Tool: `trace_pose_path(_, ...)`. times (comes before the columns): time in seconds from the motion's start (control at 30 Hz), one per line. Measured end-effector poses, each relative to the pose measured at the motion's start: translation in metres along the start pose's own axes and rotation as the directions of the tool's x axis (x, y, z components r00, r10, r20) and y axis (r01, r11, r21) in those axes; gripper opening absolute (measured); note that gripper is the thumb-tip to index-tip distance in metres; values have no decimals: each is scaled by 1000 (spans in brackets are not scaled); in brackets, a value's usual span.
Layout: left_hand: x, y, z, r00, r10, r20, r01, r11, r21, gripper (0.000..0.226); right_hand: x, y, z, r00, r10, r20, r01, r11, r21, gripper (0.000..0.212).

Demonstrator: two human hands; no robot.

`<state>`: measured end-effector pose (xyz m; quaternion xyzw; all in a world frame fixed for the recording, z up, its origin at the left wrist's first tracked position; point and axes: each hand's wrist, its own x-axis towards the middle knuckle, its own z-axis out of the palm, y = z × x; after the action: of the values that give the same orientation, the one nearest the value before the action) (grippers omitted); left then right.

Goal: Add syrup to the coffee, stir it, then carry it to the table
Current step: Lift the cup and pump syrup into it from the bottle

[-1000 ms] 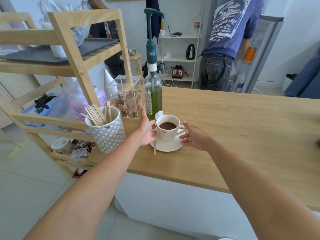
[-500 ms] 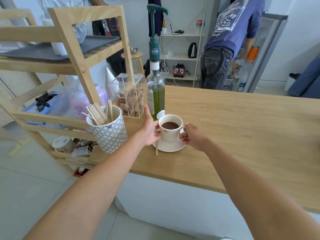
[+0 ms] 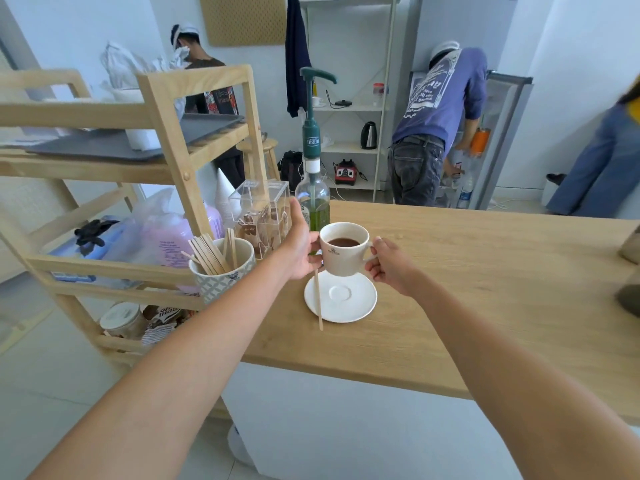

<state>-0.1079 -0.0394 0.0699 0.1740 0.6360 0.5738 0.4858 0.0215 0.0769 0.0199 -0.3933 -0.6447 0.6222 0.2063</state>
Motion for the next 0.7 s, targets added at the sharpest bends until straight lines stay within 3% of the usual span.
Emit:
trace_pose_path(0.43, -38, 75, 22, 984, 177, -13, -177, 984, -3, 118, -16, -89, -7, 992, -114, -50, 116, 993, 28, 34)
trace_pose_path(0.7, -48, 118, 27, 967, 237, -93, -240, 971, -16, 123, -10, -139, -19, 989, -151, -2, 151, 987, 55, 32)
